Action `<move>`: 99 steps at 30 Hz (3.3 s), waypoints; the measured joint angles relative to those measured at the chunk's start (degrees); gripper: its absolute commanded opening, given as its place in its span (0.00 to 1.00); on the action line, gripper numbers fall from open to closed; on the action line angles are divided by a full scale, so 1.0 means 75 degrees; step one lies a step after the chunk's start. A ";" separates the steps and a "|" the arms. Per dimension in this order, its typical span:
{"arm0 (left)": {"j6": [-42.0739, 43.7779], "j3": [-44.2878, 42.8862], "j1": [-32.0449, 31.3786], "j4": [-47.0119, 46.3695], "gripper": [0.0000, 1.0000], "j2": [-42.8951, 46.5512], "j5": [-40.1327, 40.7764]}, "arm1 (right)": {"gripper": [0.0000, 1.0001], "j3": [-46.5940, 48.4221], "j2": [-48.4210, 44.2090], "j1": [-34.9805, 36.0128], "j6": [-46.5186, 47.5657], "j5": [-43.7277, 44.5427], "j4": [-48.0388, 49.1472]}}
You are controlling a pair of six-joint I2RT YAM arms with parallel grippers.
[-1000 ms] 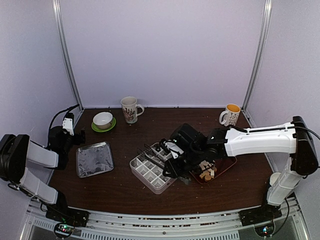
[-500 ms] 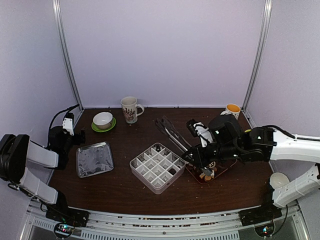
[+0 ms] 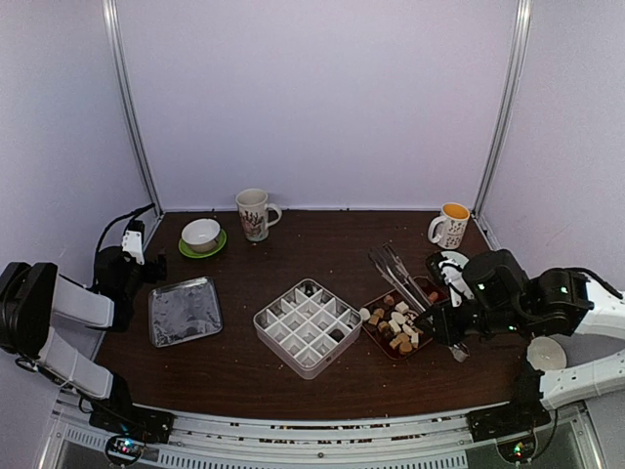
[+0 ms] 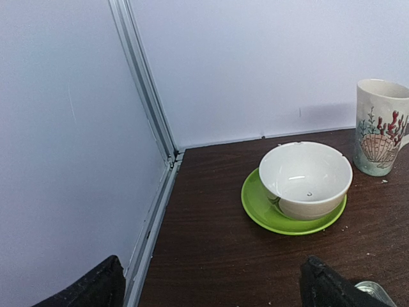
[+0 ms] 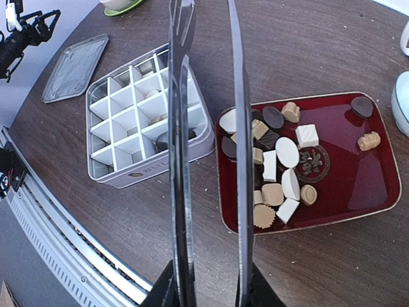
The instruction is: Pack the chocolate
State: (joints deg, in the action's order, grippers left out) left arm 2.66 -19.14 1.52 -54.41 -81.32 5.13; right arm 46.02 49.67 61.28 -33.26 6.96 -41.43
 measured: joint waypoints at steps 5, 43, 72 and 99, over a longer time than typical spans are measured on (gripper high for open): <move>0.0000 0.0000 0.0000 0.0000 0.98 0.0000 -0.0003 | 0.30 -0.0006 -0.0318 -0.0131 -0.0408 0.0251 -0.0621; 0.0000 0.0000 0.0000 0.0000 0.98 0.0000 -0.0003 | 0.35 -0.0991 0.0848 -0.4074 -0.1000 -0.2151 -0.1052; 0.0000 0.0000 0.0000 0.0000 0.98 0.0000 -0.0003 | 0.35 -0.1003 0.2171 -0.4503 -0.0752 -0.2194 -0.0399; 0.0000 0.0000 0.0000 0.0000 0.98 0.0000 -0.0003 | 0.14 -0.0286 0.2197 -0.4657 0.0262 -0.2591 -0.0804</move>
State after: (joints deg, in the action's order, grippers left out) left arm 2.66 -19.14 1.52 -54.41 -81.32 5.10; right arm 43.88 66.15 26.35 -31.29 -12.47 -47.46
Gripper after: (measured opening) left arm 0.978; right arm 0.156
